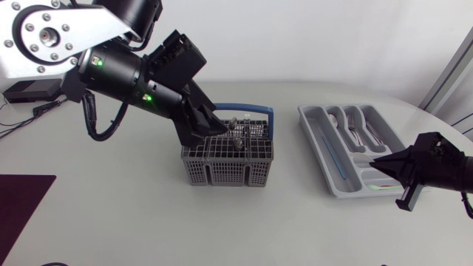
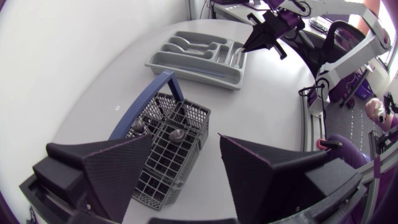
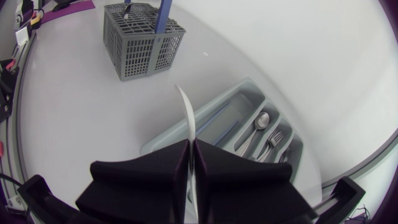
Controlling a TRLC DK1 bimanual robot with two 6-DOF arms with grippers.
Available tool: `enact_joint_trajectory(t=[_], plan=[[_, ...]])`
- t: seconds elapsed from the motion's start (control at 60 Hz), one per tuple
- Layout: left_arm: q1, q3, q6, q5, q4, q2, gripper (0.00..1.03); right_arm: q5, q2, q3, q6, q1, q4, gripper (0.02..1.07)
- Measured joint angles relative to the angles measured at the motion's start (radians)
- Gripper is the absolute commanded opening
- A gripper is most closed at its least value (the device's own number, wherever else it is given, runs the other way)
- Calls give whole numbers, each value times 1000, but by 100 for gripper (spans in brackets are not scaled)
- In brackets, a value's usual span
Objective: Unload the cutlery basket into the drawer organizer.
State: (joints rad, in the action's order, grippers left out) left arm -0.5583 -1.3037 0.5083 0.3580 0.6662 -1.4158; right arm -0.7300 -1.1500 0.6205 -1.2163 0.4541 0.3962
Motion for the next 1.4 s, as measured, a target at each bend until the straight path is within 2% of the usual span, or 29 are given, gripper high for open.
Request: enact_joint_trajectory(t=[0.167,0.333,0.433,0.733,1.0,1.05,1.2,1.233,1.4], plan=[[0,9,21,0,-11,1,92,-2,-196,144,-125,79,90,8],[0,16,36,0,-14,1,92,10,-380,335,-257,129,246,8],[0,16,43,-1,-15,0,92,46,-468,429,-326,131,316,8],[-6,30,78,-1,-21,0,92,177,-657,566,-467,104,449,9],[-14,45,118,-1,-21,0,92,284,-733,587,-542,82,459,43],[-18,45,121,-1,-21,0,92,290,-738,592,-543,82,460,45],[-34,45,121,-1,-21,-1,92,293,-740,603,-543,82,460,58],[-37,45,121,-1,-21,-1,92,286,-740,605,-542,82,459,64],[-56,45,122,-1,-21,-1,92,212,-689,607,-524,84,469,82]])
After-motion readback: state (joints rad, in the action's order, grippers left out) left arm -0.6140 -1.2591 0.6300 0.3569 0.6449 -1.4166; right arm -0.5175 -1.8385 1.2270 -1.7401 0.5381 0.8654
